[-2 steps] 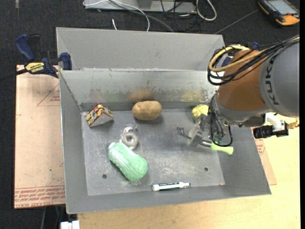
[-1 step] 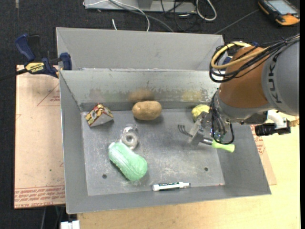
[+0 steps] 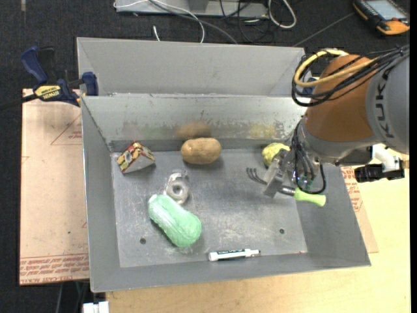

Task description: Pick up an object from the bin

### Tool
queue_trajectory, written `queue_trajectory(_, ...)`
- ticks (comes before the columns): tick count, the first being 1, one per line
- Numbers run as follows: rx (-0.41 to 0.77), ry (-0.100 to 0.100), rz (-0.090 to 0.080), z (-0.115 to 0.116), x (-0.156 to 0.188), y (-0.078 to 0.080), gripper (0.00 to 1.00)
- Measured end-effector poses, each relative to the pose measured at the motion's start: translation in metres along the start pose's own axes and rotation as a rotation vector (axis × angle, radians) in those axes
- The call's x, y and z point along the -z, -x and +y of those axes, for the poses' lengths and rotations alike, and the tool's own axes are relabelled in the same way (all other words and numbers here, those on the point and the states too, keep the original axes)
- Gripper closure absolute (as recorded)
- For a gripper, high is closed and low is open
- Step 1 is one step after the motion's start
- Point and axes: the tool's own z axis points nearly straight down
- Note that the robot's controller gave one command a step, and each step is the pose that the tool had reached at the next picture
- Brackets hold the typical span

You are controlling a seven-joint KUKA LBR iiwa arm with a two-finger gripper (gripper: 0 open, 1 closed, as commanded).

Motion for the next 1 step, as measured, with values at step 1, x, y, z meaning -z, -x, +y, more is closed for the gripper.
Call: queue_trajectory(1, 0.001, 0.005, -0.011, 0.0013, 0.0363, 0.0026, 1.00)
